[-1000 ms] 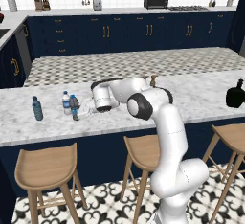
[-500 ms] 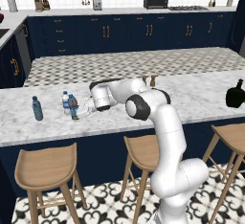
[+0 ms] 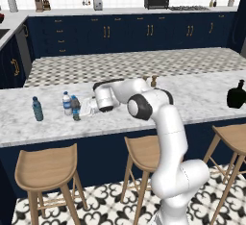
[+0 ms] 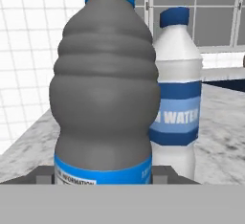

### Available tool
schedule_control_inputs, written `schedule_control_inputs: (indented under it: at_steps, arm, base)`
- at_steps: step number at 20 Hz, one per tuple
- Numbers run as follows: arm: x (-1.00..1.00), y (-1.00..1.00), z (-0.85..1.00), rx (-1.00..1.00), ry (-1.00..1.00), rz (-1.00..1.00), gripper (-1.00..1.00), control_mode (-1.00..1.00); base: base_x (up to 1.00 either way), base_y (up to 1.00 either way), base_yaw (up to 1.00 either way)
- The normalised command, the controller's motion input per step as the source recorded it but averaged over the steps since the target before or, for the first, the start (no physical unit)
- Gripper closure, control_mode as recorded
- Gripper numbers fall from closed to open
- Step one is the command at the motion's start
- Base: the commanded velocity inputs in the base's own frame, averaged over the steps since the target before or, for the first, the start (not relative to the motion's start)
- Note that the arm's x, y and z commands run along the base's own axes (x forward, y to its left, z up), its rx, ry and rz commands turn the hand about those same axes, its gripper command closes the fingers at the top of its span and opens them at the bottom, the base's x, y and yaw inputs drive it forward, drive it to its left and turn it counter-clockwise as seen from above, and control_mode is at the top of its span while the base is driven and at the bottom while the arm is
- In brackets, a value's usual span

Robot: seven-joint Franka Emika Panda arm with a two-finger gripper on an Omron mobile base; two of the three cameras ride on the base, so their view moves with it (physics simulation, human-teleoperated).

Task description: Move the plastic bottles in the middle to the plastics group, and the glass bottles in the middle to the glass group.

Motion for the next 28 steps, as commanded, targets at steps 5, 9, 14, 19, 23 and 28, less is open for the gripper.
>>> schedule_control_inputs:
  at_steps: [5,9,14,19,23,28]
  arm:
    - [-0.15,-0.25,-0.47,0.05,-0.17,0.02,1.0,-1.0]
    - [0.05,-0.1,-0.3,0.01,-0.04,0.0,1.0,-1.0]
    - [0.08,-0.08,-0.26,0.0,0.0,0.0,-1.0,-1.0]
    - [0.05,-0.18,-0.24,0.0,0.0,0.0,-1.0,-1.0]
    - [0.04,-0.15,-0.11,0.0,-0.01,0.0,-1.0,-1.0]
    - [0.05,-0.23,0.0,0.0,-0.02,0.02,-1.0,-1.0]
  base:
    - [0.0,0.0,0.0]
    - [0.0,0.0,0.0]
    - [0.0,0.0,0.0]
    - [0.0,0.0,0.0]
    - [0.0,0.0,0.0]
    - [0.0,0.0,0.0]
